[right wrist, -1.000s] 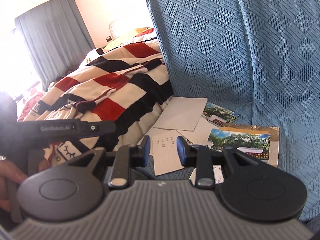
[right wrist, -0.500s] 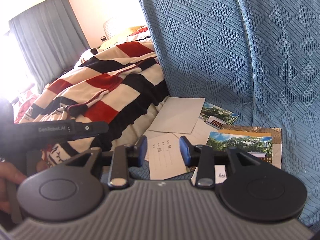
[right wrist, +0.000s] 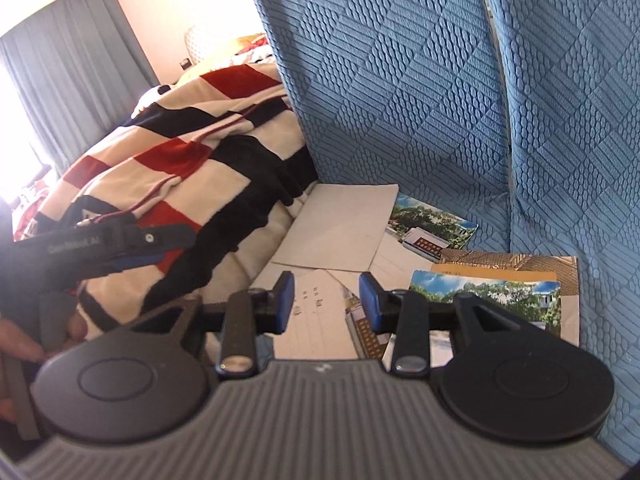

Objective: Organize objects
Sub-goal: 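Move the open left gripper down to the beige blank card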

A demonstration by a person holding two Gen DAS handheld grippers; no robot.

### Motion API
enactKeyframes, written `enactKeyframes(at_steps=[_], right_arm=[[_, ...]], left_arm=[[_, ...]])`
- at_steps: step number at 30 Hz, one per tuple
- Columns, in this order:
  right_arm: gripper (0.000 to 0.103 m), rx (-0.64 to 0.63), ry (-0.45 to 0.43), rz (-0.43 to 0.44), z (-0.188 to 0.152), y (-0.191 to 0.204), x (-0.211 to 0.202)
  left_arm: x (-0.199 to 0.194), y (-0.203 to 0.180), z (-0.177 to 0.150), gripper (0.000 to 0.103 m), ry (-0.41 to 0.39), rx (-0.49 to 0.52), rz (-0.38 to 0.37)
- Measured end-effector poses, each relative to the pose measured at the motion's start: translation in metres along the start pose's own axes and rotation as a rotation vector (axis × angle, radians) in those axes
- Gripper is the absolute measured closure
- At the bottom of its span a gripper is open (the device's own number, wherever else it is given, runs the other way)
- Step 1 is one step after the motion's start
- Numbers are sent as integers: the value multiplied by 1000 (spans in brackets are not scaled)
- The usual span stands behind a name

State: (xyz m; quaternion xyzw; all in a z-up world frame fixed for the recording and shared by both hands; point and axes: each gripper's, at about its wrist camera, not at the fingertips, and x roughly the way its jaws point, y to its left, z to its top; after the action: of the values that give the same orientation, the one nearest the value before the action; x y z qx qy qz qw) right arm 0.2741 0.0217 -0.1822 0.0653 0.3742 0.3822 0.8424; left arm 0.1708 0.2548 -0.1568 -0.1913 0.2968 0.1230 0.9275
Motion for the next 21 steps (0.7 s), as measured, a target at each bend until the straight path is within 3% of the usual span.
enactKeyframes(at_steps=[21], right_arm=[[64,114,94,10,40,-41,148]], left_arm=[[173,50,36,24,123,39,12]])
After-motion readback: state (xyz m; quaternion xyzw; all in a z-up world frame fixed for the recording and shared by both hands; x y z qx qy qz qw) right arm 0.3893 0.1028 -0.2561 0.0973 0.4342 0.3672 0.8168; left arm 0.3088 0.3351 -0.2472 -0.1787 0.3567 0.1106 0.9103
